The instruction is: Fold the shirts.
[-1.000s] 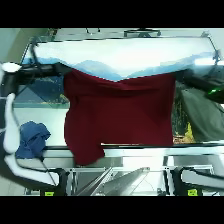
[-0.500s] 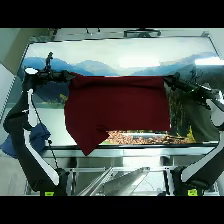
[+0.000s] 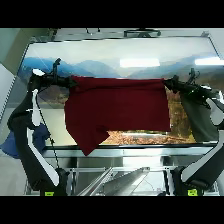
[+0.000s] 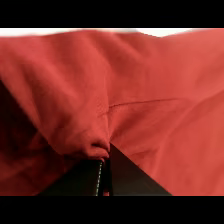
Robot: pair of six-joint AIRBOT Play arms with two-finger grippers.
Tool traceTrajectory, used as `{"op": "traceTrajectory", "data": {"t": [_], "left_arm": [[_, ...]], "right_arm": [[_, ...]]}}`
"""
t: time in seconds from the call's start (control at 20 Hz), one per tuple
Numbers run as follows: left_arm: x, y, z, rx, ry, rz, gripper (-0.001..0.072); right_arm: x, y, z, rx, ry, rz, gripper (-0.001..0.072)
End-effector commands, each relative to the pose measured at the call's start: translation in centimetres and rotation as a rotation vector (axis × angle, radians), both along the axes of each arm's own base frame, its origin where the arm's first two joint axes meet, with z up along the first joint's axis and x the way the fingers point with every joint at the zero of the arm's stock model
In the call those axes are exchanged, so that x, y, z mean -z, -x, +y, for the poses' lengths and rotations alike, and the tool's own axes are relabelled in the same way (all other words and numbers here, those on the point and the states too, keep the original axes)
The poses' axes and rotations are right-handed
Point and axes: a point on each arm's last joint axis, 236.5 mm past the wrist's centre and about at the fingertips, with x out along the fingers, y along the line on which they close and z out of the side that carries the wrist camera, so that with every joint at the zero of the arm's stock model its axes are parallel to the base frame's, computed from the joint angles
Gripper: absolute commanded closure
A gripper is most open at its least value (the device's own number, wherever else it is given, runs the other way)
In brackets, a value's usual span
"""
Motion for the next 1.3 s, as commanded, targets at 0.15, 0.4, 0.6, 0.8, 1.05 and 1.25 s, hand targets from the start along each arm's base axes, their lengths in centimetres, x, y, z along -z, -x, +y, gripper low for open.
{"op": "traceTrajectory", "data": {"t": [0.15,0.4,0.6,0.8,1.05,1.25], "left_arm": [[2.1,0.9,1.3,0.012,-0.133,0.050,0.0689],[-0.2,0.2,0.6,0.028,-0.125,0.011,0.0689],[-3.4,-0.2,0.6,0.014,-0.140,-0.055,0.0689],[-2.3,1.0,-0.2,0.035,-0.136,-0.016,0.0688],[-1.9,1.2,0.2,0.036,-0.154,-0.009,0.0689],[-1.3,1.4,0.6,0.052,-0.205,-0.003,0.0690]], "right_arm": [[2.4,0.5,-0.8,-0.007,0.113,0.047,0.0698],[0.5,0.4,-0.4,-0.030,0.109,0.015,0.0698],[-2.9,0.0,0.4,-0.084,0.204,-0.042,0.0698],[-0.4,1.3,1.7,-0.197,0.395,0.066,0.0698],[-0.9,0.0,2.9,-0.205,0.464,0.022,0.0698],[0.5,0.6,1.4,-0.232,0.628,0.110,0.0698]]}}
